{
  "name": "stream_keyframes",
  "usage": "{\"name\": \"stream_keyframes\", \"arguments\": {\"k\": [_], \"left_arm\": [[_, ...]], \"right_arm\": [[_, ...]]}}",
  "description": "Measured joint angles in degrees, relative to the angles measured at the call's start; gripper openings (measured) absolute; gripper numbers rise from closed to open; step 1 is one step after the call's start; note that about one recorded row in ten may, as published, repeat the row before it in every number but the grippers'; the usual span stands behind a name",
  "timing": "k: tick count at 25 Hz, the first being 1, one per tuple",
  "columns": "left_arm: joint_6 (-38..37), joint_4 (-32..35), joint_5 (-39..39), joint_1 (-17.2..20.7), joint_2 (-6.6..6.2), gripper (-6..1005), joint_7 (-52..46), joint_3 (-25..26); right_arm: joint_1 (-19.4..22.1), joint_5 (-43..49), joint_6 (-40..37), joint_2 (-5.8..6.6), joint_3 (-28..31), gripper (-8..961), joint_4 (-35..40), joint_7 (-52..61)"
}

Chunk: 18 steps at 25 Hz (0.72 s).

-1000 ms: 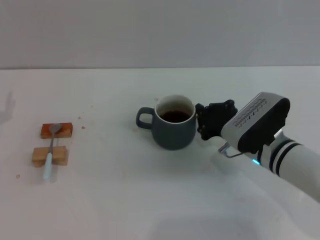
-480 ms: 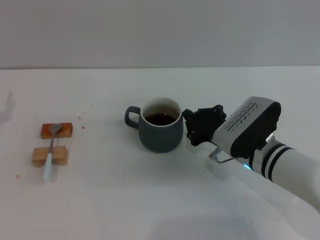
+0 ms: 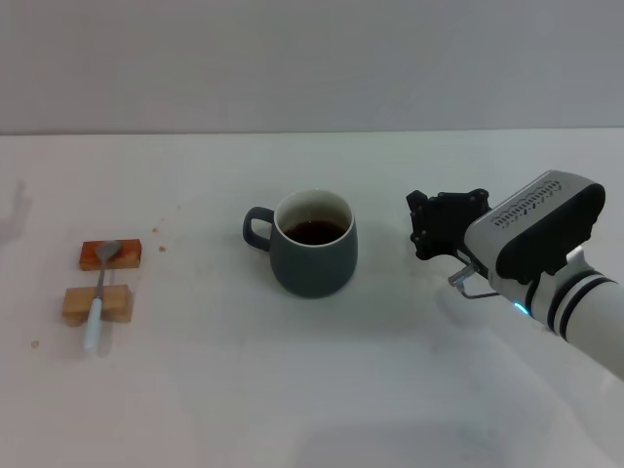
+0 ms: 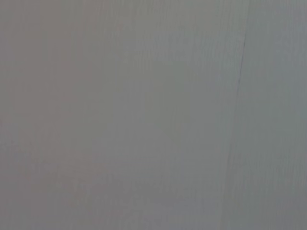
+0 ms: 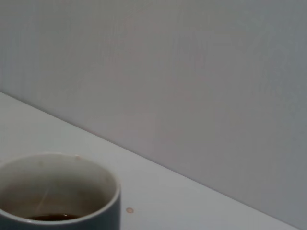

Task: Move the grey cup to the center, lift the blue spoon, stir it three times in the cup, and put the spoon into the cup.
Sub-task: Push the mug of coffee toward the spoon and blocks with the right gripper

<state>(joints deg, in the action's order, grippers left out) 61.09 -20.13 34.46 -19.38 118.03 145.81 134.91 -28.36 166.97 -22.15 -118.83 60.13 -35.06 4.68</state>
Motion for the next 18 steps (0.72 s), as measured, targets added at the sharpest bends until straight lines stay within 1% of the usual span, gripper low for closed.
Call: {"name": "stream_keyframes", "arguments": {"k": [6, 7, 8, 9, 10, 11, 12, 13, 14, 15, 16, 17, 18], "left_arm": [[0.0, 0.0, 0.1, 0.2, -0.01, 666, 0.0, -0.9], [0.0, -0.4, 0.1, 0.5, -0.01, 666, -0.2, -2.7], [0.0, -0.4, 0.1, 0.5, -0.01, 666, -0.2, -2.7], [0.0, -1.6, 0.1, 1.1, 0.01, 666, -0.5, -5.5], [0.0, -2.2, 0.0, 1.4, 0.03, 666, -0.6, -6.6], [0.0, -2.2, 0.0, 1.4, 0.03, 666, -0.6, -6.6], [-0.1, -3.4, -0.1, 2.1, 0.11, 666, -1.1, -8.1], [-0.5, -5.1, -0.2, 3.0, 0.22, 666, -2.1, -9.9], [-0.8, -6.2, -0.3, 3.6, 0.28, 666, -3.3, -10.9], [-0.8, -6.2, -0.3, 3.6, 0.28, 666, -3.3, -10.9], [-0.8, -6.2, -0.3, 3.6, 0.28, 666, -3.3, -10.9], [-6.1, -13.3, -0.4, 7.0, 0.46, 666, -7.7, -15.6], [-6.8, -14.0, -0.4, 7.4, 0.49, 666, -8.0, -16.1]], "right_arm": [[0.4, 0.0, -0.1, -0.18, 0.6, -1, 0.7, -0.2], [0.4, 0.0, -0.4, -0.22, 2.3, -2, 1.8, -0.2], [0.4, 0.0, -0.4, -0.22, 2.3, -2, 1.8, -0.2], [0.6, 0.0, -1.0, -0.19, 4.7, -2, 2.6, -0.3], [0.9, 0.0, -1.3, -0.12, 6.0, -2, 2.8, -0.6], [1.3, 0.0, -1.5, -0.06, 7.7, -2, 2.8, -1.5], [1.7, 0.0, -1.6, -0.03, 9.3, -2, 2.8, -2.6], [1.7, 0.0, -1.6, -0.03, 9.3, -2, 2.8, -2.6], [2.6, 0.0, -1.6, -0.08, 13.1, -2, 2.5, -5.7], [2.6, 0.0, -1.6, -0.08, 13.1, -2, 2.5, -5.7], [3.0, 0.0, -1.6, -0.10, 14.9, -2, 2.3, -6.9], [3.3, 0.0, -1.6, -0.11, 16.1, -2, 2.2, -7.8], [3.6, 0.0, -1.6, -0.11, 17.1, -2, 2.0, -8.4]]}}
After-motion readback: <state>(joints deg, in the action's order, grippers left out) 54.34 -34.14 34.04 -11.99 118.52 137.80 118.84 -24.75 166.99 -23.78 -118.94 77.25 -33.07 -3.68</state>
